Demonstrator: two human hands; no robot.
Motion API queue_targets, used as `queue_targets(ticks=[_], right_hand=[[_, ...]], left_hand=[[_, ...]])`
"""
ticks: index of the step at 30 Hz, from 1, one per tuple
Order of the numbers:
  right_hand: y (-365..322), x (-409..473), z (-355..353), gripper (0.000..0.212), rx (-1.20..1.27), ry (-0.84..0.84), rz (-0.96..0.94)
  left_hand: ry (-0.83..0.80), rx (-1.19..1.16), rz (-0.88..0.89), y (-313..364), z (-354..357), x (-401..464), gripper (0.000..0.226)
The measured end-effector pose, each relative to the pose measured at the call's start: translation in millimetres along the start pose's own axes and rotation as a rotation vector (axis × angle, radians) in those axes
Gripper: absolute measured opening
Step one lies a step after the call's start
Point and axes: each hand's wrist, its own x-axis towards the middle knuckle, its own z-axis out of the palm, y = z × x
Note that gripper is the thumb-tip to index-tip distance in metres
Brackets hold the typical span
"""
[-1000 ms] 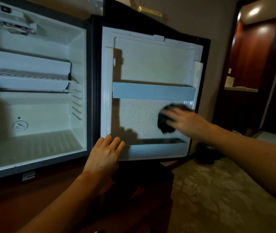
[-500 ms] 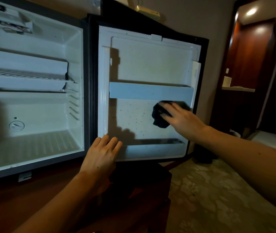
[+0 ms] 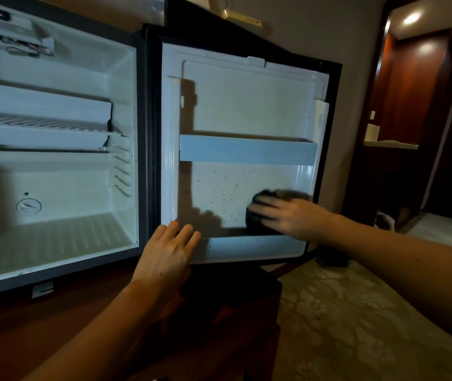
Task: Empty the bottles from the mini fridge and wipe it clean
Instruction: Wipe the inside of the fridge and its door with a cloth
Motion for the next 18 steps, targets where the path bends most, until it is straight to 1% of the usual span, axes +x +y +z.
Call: queue_targets(ticks=[1, 2, 3, 4, 6, 7, 8, 9, 11, 12, 13, 14, 15, 16, 18], right_hand=[[0.8, -2.1, -1.6, 0.027, 0.015, -0.061, -0.078], [3.8, -2.0, -6.0, 0.028, 0.031, -0.09, -0.091], [7.1, -0.5, -11.0, 0.031, 0.037, -0.089, -0.035], [9.9, 2.3, -16.2, 0.035, 0.045, -0.048, 0.075], [14.7, 9.0, -22.5, 0.047, 0.078, 0.094, 0.363], [13.9, 11.3, -22.0, 0.052, 0.098, 0.136, 0.456], [11.2, 12.1, -18.2, 0.054, 0.092, 0.15, 0.461], [6.7, 11.1, -11.6, 0.049, 0.061, 0.135, 0.381], [-1.7, 4.2, 2.9, 0.028, 0.017, 0.058, 0.073], [-3.0, 0.4, 5.1, 0.02, 0.015, 0.002, -0.062], [-1.2, -1.4, 4.1, 0.019, 0.018, -0.05, -0.141], [2.3, -0.5, 0.6, 0.02, 0.026, -0.076, -0.162], [5.5, 2.2, -3.8, 0.021, 0.017, -0.074, -0.127], [8.6, 6.0, -8.7, 0.022, 0.01, -0.039, -0.048], [14.3, 15.8, -18.4, 0.033, 0.014, 0.062, 0.217]], left_hand=[[-0.002, -0.001, -0.002, 1.0, -0.1, -0.2, 0.07], [-0.004, -0.002, -0.004, 1.8, -0.5, -0.3, 0.068], [-0.005, -0.002, -0.007, 2.3, -0.4, -0.4, 0.067], [-0.003, -0.001, -0.009, 2.2, -0.3, -0.1, 0.067], [0.002, 0.004, -0.009, 1.5, 0.3, 0.1, 0.066], [0.006, 0.004, -0.007, 1.1, 0.2, -0.1, 0.065], [0.008, 0.003, -0.005, 0.9, 0.0, -0.5, 0.065], [0.01, 0.001, -0.005, 0.5, -0.1, -1.1, 0.065], [0.013, -0.003, -0.009, 0.4, 0.0, -1.6, 0.065], [0.012, -0.005, -0.01, 0.8, 0.1, -1.7, 0.065], [0.012, -0.008, -0.01, 1.4, 0.4, -1.8, 0.064], [0.014, -0.009, -0.011, 1.5, 0.8, -1.5, 0.063], [0.015, -0.01, -0.013, 1.6, 1.0, -1.3, 0.062], [0.014, -0.01, -0.013, 1.8, 0.9, -1.1, 0.062], [0.015, -0.012, -0.009, 1.7, 0.9, -0.7, 0.062]])
